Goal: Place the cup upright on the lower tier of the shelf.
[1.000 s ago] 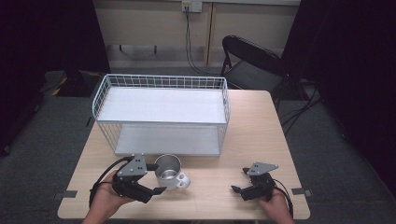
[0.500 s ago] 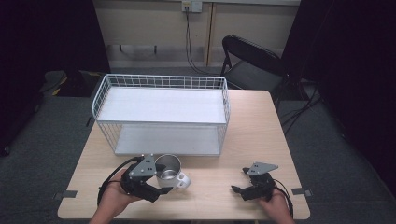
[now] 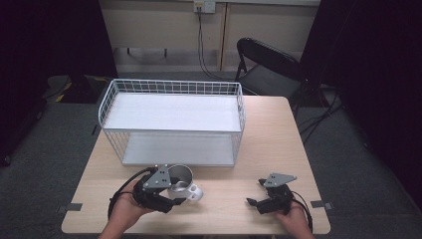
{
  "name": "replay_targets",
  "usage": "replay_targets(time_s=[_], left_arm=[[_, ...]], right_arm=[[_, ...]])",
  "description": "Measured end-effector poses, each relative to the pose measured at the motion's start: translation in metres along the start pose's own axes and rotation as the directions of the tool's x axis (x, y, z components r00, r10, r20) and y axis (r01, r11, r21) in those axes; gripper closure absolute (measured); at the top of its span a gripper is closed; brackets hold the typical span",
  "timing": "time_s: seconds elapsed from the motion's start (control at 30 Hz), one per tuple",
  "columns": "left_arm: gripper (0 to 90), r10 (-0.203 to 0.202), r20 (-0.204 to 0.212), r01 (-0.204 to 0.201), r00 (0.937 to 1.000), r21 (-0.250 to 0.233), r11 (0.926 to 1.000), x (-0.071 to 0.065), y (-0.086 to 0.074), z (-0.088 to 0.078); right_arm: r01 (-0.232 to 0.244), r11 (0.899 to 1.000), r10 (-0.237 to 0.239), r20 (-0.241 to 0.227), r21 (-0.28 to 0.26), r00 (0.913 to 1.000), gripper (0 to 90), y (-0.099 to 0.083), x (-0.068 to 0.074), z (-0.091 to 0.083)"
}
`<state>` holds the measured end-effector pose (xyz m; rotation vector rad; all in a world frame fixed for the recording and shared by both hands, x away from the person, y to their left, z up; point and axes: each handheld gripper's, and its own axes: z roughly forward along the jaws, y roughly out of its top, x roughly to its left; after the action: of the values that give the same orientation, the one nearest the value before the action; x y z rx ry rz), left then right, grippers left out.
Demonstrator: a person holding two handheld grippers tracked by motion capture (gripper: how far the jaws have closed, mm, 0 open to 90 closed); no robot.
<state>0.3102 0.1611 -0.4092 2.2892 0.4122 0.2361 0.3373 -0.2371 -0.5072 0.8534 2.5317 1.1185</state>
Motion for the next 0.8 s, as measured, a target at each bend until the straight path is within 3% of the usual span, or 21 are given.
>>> replay_targets(time_s=[0.43,0.8], left_arm=[[46.4,-0.026,-0.001,0.026,0.9997,0.017,0.9995,0.005,-0.005,0.006],[49.6,-0.013,0.0,0.013,0.9999,0.05,0.9986,0.006,-0.005,0.013]], right_arm=[[-0.005,1.0,0.005,-0.004,0.002,1.0,14.4,0.0,-0.001,-0.001],[-0.004,1.0,0.004,-0.004,0.002,1.0,14.4,0.0,-0.001,-0.001]])
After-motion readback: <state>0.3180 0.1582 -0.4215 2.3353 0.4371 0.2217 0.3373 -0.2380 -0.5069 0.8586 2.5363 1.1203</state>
